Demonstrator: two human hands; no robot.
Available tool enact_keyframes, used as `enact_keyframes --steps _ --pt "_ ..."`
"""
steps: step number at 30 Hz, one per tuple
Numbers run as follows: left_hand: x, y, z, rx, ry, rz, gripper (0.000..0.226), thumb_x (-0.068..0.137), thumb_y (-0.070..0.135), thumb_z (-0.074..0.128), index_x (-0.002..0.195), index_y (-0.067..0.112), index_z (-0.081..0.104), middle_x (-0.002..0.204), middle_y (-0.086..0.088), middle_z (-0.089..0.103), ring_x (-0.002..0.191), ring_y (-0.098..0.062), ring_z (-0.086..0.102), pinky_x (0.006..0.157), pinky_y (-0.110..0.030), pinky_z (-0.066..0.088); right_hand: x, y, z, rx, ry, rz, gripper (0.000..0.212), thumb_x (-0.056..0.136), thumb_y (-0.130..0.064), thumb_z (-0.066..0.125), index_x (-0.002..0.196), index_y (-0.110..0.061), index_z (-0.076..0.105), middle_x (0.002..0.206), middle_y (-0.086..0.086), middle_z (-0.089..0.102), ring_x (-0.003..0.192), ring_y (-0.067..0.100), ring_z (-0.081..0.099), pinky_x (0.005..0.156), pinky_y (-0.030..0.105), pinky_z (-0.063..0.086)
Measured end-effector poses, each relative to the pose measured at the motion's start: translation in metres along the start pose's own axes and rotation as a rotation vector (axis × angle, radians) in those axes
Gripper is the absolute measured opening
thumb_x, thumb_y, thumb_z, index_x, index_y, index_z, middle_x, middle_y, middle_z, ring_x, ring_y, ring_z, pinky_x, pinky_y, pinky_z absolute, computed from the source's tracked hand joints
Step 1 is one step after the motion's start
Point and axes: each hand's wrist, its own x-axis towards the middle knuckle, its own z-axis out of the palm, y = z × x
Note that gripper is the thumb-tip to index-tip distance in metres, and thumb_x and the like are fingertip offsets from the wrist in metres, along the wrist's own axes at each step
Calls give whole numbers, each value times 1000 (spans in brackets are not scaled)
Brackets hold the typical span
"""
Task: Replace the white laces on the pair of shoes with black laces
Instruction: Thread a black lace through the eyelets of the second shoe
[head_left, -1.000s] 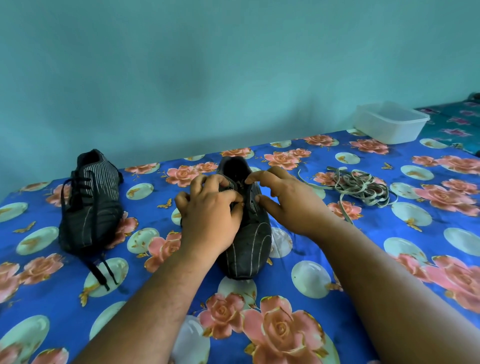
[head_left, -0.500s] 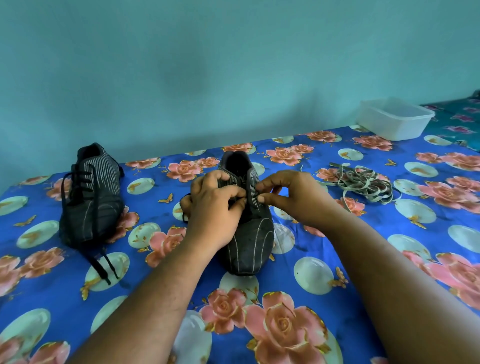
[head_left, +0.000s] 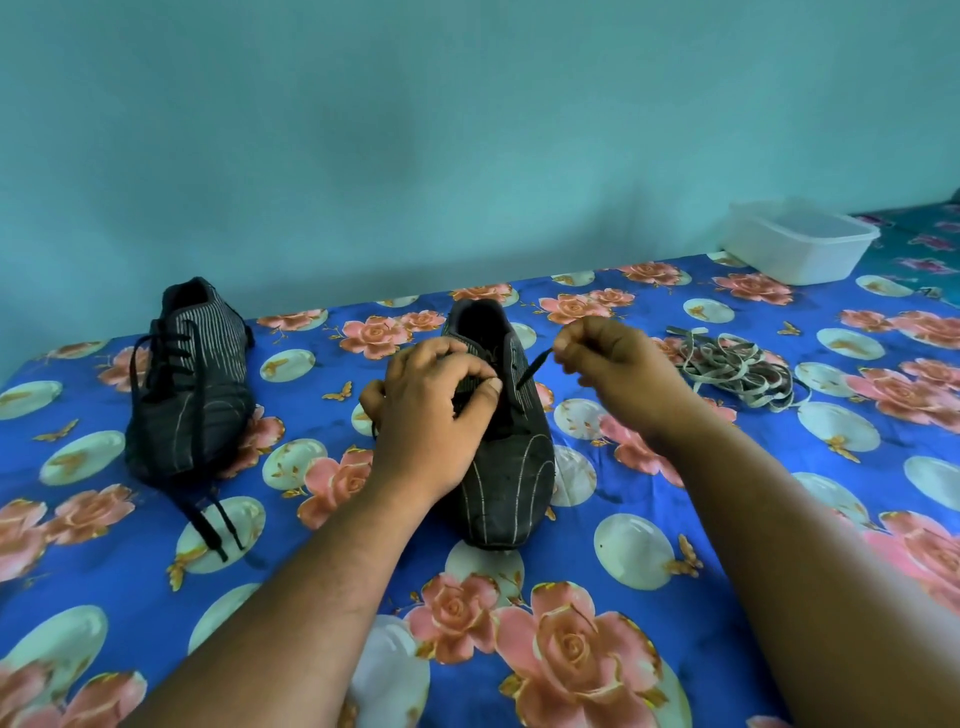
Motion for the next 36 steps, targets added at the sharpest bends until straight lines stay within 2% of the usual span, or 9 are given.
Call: enact_keyframes --steps 4,7,9,13,17,22,28,33,36 --pt "6 -18 -3 -276 44 -154 9 87 54 54 93 50 60 102 21 66 98 7 58 97 -38 32 17 20 -32 209 400 217 11 104 -25 55 103 -16 62 91 5 64 68 14 59 66 36 52" --pt "15 -41 -8 -465 14 -350 22 81 60 54 90 43 64 97 16 70 96 -10 66 99 -50 49 25 39 -50 -62 563 299 19 102 -28 54 109 -12 62 98 8 66 70 17 58 66 33 50" --pt "18 -48 -10 -538 -29 -426 24 82 54 54 87 34 67 94 12 73 97 -16 68 99 -49 51 24 42 -44 -262 479 198 22 98 -37 60 111 -20 64 103 3 67 82 18 62 70 33 49" --pt "15 -44 -5 -534 -57 -351 28 85 53 53 88 31 71 94 10 74 97 -12 68 97 -44 52 11 24 -12 -428 16 -88 37 80 -80 54 96 -48 64 101 -15 68 109 20 60 96 52 47" --pt "13 -40 -2 -530 -45 -307 27 87 52 52 88 33 71 95 15 74 100 -9 67 99 -42 51 1 17 6 -452 -165 -256 26 85 -66 57 94 -43 63 100 -23 64 113 13 51 101 49 42" --pt "14 -46 0 -535 -72 -274 29 84 56 55 86 30 69 85 17 70 89 -9 64 93 -42 50 6 16 -7 -422 -65 -248 9 99 -32 63 91 -33 62 92 -17 63 100 21 58 87 42 48" --pt "12 -48 0 -524 -67 -252 13 96 24 69 87 33 70 90 13 72 87 -5 65 89 -32 52 19 28 -42 -431 424 43 17 104 -26 52 100 -11 58 82 3 58 83 31 53 62 35 31" --pt "12 -45 -3 -507 -61 -270 9 95 23 70 89 29 73 90 11 74 89 -10 67 92 -40 54 22 38 -53 -485 623 195 23 104 -28 50 112 -8 59 119 18 61 110 40 51 81 41 37" --pt "10 -42 -5 -523 -79 -285 8 91 39 71 85 34 71 88 14 73 90 -15 68 91 -42 54 18 29 -34 -535 428 29 28 96 -38 62 120 -24 61 127 7 59 122 33 47 99 46 38"
